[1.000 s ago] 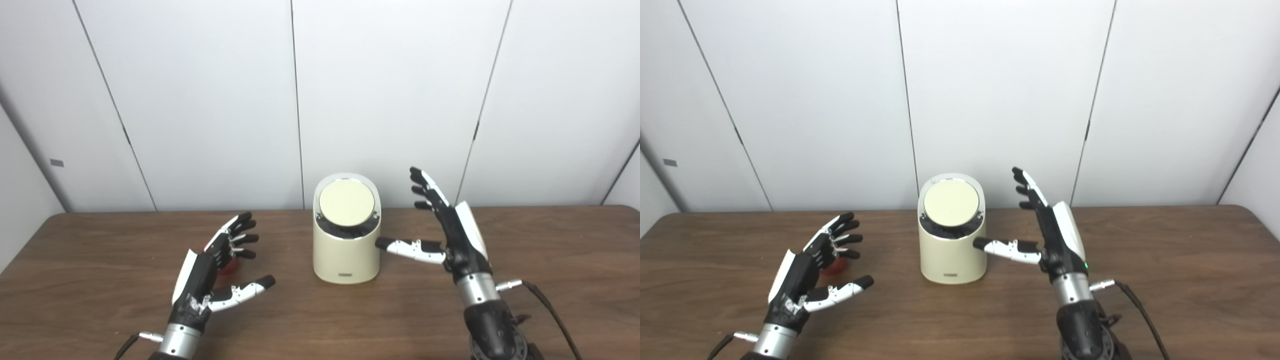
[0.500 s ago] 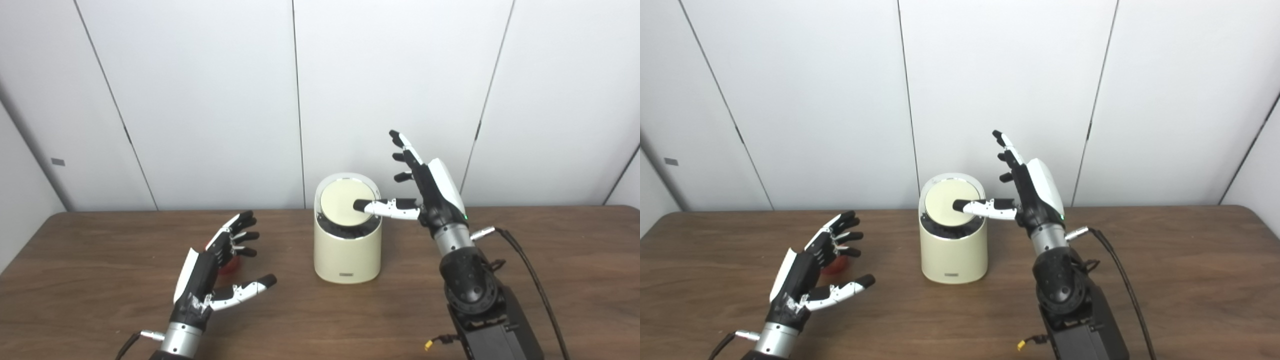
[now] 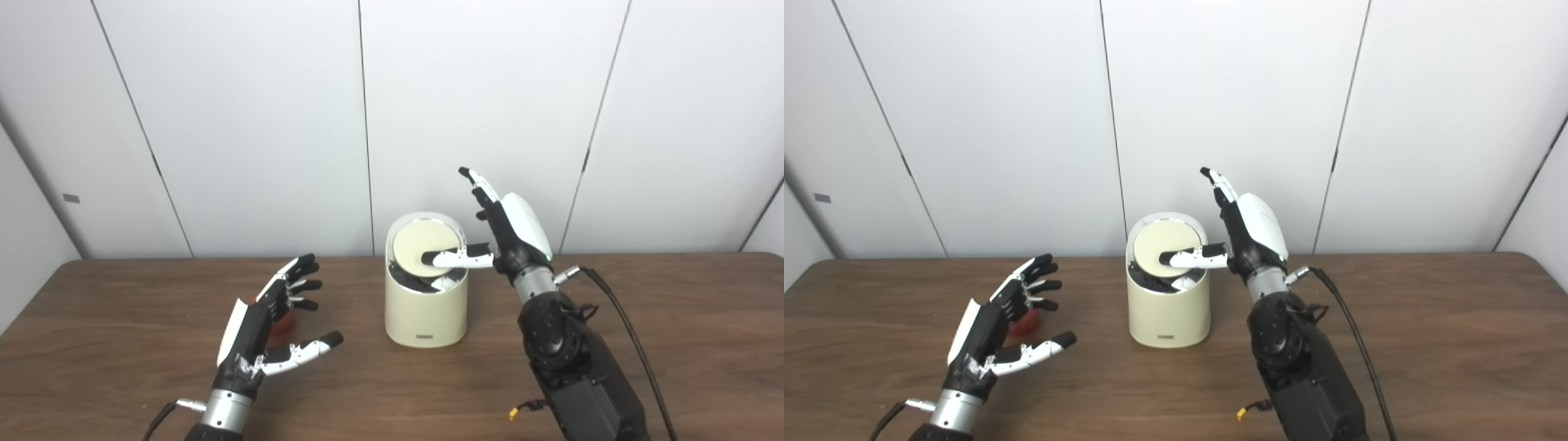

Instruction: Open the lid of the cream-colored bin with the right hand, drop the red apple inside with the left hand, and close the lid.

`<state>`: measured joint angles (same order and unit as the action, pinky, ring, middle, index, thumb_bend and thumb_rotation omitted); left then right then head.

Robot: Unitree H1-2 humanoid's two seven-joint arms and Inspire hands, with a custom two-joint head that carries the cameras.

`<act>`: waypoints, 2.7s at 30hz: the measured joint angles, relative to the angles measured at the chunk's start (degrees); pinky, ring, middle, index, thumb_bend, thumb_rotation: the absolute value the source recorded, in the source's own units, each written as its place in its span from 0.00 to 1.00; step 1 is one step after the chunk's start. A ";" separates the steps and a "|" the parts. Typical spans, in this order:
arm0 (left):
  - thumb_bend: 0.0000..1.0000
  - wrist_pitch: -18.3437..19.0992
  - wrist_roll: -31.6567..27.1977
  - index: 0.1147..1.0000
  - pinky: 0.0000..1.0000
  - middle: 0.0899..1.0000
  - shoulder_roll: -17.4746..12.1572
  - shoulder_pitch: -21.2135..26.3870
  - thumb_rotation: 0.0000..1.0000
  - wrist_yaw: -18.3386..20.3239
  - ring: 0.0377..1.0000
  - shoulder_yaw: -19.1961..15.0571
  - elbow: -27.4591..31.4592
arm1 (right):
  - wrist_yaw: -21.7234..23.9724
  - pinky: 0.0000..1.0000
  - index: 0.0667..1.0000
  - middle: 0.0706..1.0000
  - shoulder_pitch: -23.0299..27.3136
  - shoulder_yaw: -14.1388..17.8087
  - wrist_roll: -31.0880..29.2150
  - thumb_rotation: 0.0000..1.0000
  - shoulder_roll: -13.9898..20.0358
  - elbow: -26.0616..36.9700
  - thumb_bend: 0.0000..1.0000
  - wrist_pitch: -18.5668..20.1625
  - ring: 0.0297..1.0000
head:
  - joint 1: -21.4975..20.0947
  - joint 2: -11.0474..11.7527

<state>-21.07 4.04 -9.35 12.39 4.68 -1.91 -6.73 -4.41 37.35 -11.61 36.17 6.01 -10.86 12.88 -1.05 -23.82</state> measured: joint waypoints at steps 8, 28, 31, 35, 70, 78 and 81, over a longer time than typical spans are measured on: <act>0.74 0.00 0.08 0.88 0.62 0.84 0.23 0.00 0.10 0.00 0.77 0.00 0.00 | -0.34 0.65 0.93 0.97 1.20 -2.44 1.97 0.30 0.57 -1.27 0.94 -0.17 0.87 | 0.09 -0.09; 0.74 0.21 0.18 0.89 0.66 0.85 0.51 0.00 0.12 0.02 0.78 0.03 0.43 | -4.37 0.80 0.92 0.97 3.36 -12.24 16.95 0.22 5.50 -0.54 1.00 -3.41 0.89 | 0.62 -1.32; 0.74 0.23 0.18 0.89 0.65 0.84 0.50 -0.01 0.12 0.03 0.78 0.02 0.57 | -2.81 0.82 0.91 0.95 3.45 -12.52 18.04 0.23 6.03 0.27 0.99 -3.30 0.88 | 0.62 -1.41; 0.75 0.23 0.17 0.89 0.65 0.84 0.50 0.00 0.13 0.04 0.78 0.02 0.57 | -1.78 0.83 0.88 0.93 3.02 -10.90 16.30 0.29 5.22 0.70 0.93 -3.13 0.88 | 0.62 -1.32; 0.73 0.22 0.35 0.88 0.64 0.85 0.11 -0.09 0.12 0.18 0.78 0.14 0.57 | -4.53 0.72 0.89 0.88 -18.14 11.14 -14.44 0.65 0.73 7.59 0.58 -10.56 0.82 | -0.17 -1.58; 0.73 0.22 0.20 0.88 0.64 0.85 -0.17 -0.10 0.12 0.41 0.78 0.13 0.57 | -6.07 0.74 0.88 0.87 -25.23 12.60 -18.22 0.54 0.17 6.96 0.62 -15.03 0.82 | -0.35 -1.85; 0.73 0.22 -0.11 0.88 0.64 0.84 -0.23 -0.12 0.10 0.52 0.78 0.11 0.62 | -6.97 0.75 0.88 0.88 -26.58 13.14 -20.16 0.52 -0.97 6.30 0.65 -18.29 0.83 | -0.44 -2.02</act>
<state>-20.85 3.93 -9.59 12.27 5.20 -1.80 -6.11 -11.38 10.77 1.53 16.01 5.04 -4.55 -5.41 -1.49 -25.84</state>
